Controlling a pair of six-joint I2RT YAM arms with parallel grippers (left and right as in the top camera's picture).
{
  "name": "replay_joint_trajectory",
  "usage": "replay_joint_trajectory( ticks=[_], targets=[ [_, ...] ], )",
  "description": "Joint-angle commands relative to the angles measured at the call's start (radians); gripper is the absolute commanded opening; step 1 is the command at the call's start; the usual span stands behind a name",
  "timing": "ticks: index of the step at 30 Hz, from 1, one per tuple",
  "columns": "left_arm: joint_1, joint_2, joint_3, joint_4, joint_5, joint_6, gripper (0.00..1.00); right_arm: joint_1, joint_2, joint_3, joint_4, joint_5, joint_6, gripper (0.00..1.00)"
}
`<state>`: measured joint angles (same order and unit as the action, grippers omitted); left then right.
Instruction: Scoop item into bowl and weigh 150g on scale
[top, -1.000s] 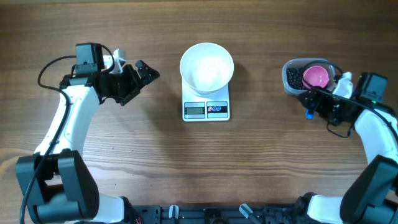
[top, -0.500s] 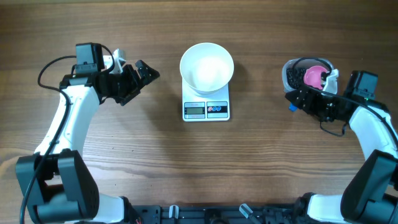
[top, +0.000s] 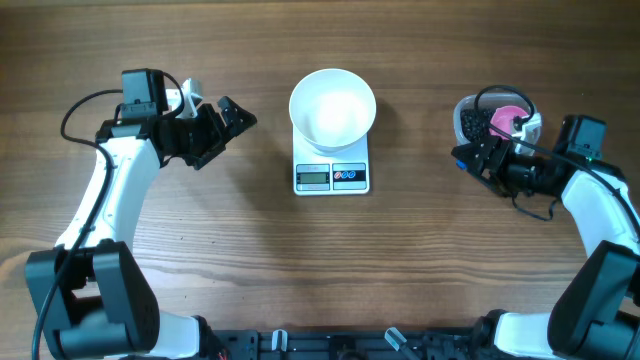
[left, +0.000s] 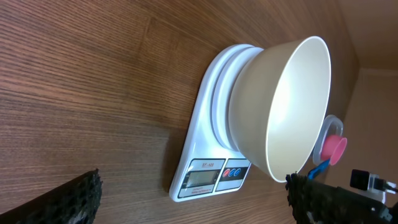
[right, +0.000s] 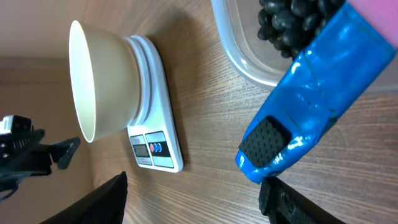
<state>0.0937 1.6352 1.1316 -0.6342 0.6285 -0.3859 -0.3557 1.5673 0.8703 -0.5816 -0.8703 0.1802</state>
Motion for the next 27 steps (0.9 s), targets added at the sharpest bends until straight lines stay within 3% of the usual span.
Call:
replay_joint_trajectory(
  ticks=[1,4,7,12,17,21,27],
  targets=[
    [0.002,-0.018,0.001,0.001,-0.002,0.019,1.0,0.003,0.011,0.002,-0.046,0.087,0.006,0.8],
    [0.002,-0.018,0.001,0.001,-0.002,0.019,1.0,0.01,0.011,-0.02,-0.059,0.213,0.006,0.8],
    [0.002,-0.018,0.001,0.001,-0.003,0.019,1.0,0.013,0.011,-0.066,0.052,0.217,0.011,0.8],
    [0.002,-0.018,0.001,0.001,-0.002,0.019,1.0,0.013,0.011,-0.143,0.245,0.207,0.102,0.56],
    [0.002,-0.018,0.001,0.001,-0.002,0.019,1.0,0.013,0.011,-0.154,0.295,0.129,0.109,0.47],
    [0.002,-0.018,0.001,0.001,-0.002,0.019,1.0,0.013,0.011,-0.154,0.329,0.117,0.111,0.2],
    [0.002,-0.018,0.001,0.001,-0.002,0.019,1.0,0.011,0.011,-0.154,0.328,0.117,0.11,0.19]
  ],
)
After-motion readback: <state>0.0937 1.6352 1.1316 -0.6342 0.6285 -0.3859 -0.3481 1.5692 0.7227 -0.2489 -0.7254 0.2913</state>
